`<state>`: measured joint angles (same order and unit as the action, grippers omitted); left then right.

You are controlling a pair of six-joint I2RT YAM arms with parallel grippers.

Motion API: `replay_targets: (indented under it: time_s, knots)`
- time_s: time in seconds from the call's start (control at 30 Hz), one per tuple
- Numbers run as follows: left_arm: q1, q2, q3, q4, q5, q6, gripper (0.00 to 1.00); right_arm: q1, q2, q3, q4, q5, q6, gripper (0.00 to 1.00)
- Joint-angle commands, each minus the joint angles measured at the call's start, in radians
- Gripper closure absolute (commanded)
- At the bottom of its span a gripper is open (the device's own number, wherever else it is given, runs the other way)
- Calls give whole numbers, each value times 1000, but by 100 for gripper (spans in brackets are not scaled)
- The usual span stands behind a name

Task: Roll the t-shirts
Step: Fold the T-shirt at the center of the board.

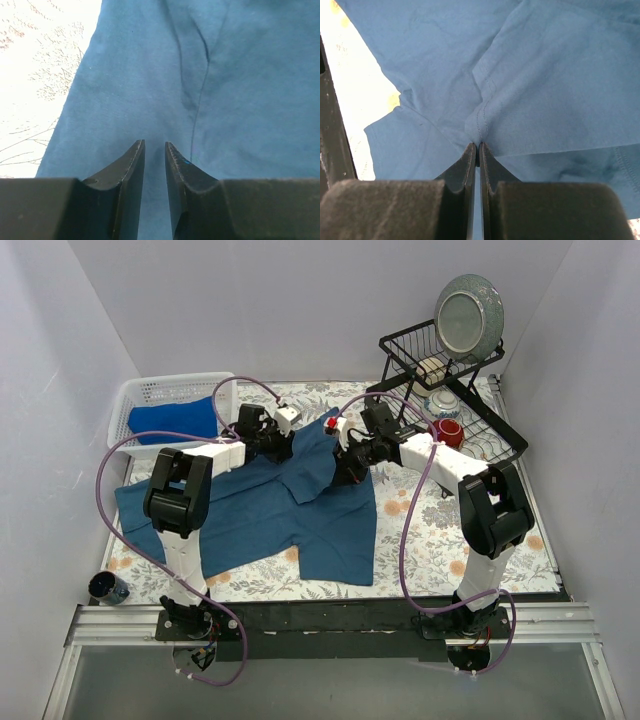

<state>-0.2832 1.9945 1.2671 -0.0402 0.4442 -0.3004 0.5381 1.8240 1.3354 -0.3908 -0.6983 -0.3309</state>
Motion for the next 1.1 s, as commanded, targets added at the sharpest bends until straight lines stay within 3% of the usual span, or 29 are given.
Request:
replay_targets:
  time_s: [0.0, 0.27, 0.4, 0.57, 0.67, 0.7, 0.77, 0.83, 0.97, 1.07]
  knots:
    - [6, 10, 34, 34, -13, -28, 76, 0, -42, 42, -52, -23, -8, 99]
    - [7, 53, 44, 77, -44, -34, 76, 2, -37, 53, -94, -26, -30, 99]
    - [9, 62, 52, 83, -50, -34, 76, 6, -32, 61, -114, -30, -40, 92]
    - [12, 79, 61, 92, -58, -40, 75, 5, 15, 152, -243, -75, -86, 92]
    - [15, 89, 67, 97, -62, -40, 75, 6, 46, 194, -315, -86, -117, 81]
    - [15, 92, 69, 99, -64, -42, 75, 6, 53, 203, -328, -79, -123, 65]
    - [16, 95, 74, 102, -64, -43, 75, 2, 61, 214, -300, -50, -100, 52]
    - [15, 99, 74, 103, -59, -43, 75, -23, 75, 238, -235, 3, -76, 50]
    - [15, 102, 74, 103, -55, -40, 74, -119, 255, 556, -224, 83, -63, 50]
    - [16, 109, 75, 106, -58, -39, 74, -168, 342, 637, -84, 230, -62, 50]
